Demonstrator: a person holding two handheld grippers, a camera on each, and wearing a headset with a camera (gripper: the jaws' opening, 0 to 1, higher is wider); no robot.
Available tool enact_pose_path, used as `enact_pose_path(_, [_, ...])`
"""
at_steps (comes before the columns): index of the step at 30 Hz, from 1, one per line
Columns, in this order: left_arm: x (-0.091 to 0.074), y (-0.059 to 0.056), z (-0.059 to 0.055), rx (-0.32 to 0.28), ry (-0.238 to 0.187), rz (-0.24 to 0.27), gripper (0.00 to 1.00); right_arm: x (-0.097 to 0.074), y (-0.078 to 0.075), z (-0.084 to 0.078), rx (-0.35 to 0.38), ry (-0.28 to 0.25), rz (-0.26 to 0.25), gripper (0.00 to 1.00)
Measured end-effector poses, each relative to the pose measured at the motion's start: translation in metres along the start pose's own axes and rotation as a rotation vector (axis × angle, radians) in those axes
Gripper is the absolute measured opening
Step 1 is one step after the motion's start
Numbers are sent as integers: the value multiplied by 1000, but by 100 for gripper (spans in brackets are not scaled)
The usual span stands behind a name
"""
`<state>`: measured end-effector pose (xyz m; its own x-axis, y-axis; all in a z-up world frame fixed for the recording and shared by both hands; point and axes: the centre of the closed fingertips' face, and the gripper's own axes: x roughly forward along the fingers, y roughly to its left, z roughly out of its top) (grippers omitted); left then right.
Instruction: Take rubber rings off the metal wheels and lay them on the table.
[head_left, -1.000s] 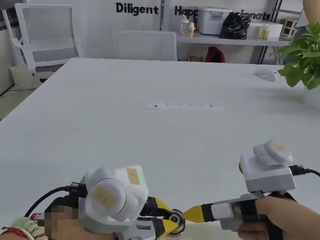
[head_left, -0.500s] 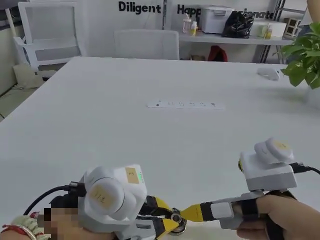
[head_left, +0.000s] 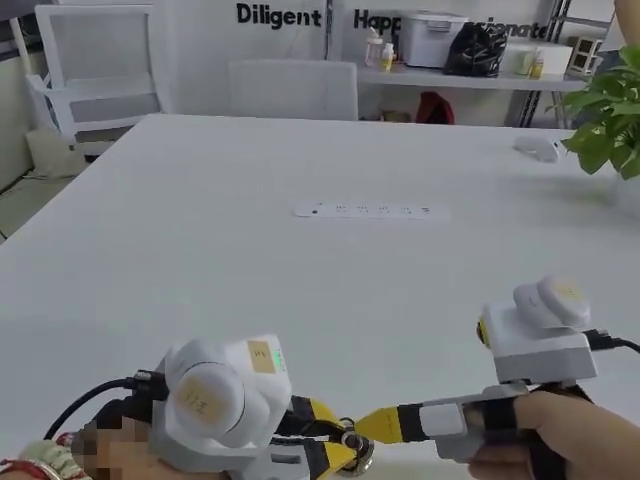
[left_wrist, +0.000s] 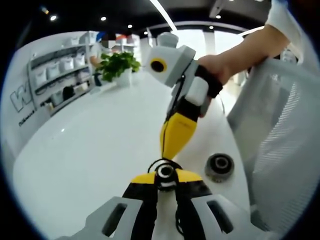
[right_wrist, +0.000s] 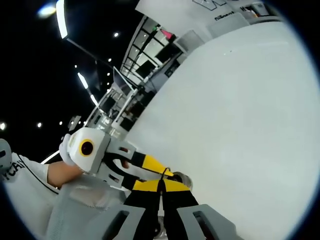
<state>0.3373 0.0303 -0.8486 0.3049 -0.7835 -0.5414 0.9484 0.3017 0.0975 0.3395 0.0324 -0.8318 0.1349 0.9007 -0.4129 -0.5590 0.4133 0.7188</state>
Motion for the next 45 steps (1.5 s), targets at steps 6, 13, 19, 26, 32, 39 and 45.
enact_pose_path(6, [0, -1, 2, 53, 25, 3, 14, -3, -6, -1, 15, -2, -43, 0])
enact_pose_path(13, [-14, 8, 12, 18, -3, 0, 17, -4, -6, 2, 13, -10, -44, 0])
enact_pose_path(19, [-35, 25, 31, -6, -66, 61, 22, -6, 0, 11, 25, -52, -21, 0])
enact_pose_path(26, [-55, 31, 49, 13, -93, 67, 33, -7, 10, 22, 31, -94, 9, 0])
enact_pose_path(32, [-85, 38, 66, 0, -136, 98, 44, -3, 32, 34, 59, -141, 89, 0])
enact_pose_path(39, [-120, 30, 66, 14, -146, 117, 51, 4, 53, 35, 65, -142, 147, 0])
enact_pose_path(45, [-149, 27, 55, 6, -140, 165, 60, 13, 63, 25, 30, -91, 165, 0])
